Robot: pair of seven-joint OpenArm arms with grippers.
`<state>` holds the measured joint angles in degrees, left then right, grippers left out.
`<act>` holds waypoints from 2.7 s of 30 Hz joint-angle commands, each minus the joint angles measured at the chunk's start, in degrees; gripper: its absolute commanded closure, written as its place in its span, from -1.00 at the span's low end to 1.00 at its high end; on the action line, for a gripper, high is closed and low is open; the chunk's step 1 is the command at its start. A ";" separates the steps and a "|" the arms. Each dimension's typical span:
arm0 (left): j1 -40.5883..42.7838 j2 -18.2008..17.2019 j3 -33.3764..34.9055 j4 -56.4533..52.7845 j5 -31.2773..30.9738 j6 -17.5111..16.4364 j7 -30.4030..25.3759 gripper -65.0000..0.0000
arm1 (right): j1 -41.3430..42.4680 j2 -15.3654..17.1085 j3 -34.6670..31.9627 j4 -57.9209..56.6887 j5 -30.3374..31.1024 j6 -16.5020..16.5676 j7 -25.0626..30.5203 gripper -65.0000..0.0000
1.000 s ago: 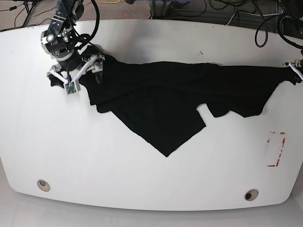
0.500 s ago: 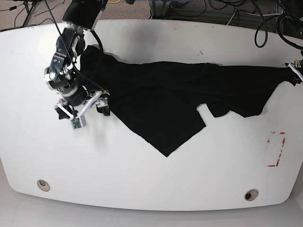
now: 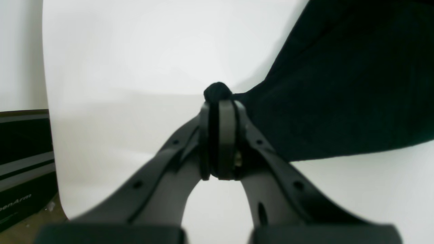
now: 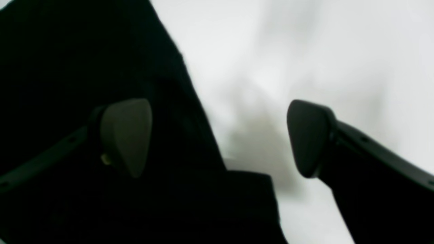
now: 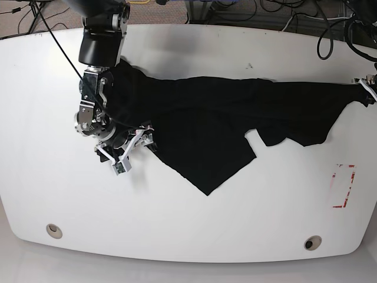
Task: Layout the t-shirt on the table in an organized manner, then fold the t-shirt properly
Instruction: 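Drag the held t-shirt corner with the right gripper toward the shirt center, then lift the t-shirt edge with both grippers and stretch it taut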
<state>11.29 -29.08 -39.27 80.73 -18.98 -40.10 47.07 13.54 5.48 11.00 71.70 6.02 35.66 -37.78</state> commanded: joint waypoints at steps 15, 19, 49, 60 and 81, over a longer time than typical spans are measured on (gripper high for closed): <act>-0.61 -1.47 -0.43 1.07 -0.67 0.10 -0.78 1.00 | 1.89 -1.48 -8.59 -1.77 0.88 0.08 2.57 -0.86; -0.61 -1.47 -0.34 1.07 -0.67 0.10 -0.78 1.00 | 1.89 -2.09 -8.68 -1.77 0.88 0.08 2.57 -0.86; -4.04 0.03 1.16 2.66 -0.49 0.10 -0.87 1.00 | -0.57 -3.06 -8.50 4.83 0.79 0.08 0.29 1.00; -4.12 3.28 2.30 12.50 -0.31 0.10 -5.62 1.00 | -7.17 0.81 -8.32 27.51 0.79 0.08 -6.75 1.00; -33.75 3.28 6.87 23.40 -0.40 5.42 12.14 1.00 | 13.67 14.26 -8.41 25.75 1.32 0.60 -7.80 1.00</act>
<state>-17.85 -24.40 -31.97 103.04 -19.07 -34.87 58.28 22.98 17.82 2.24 97.54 6.96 36.62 -46.83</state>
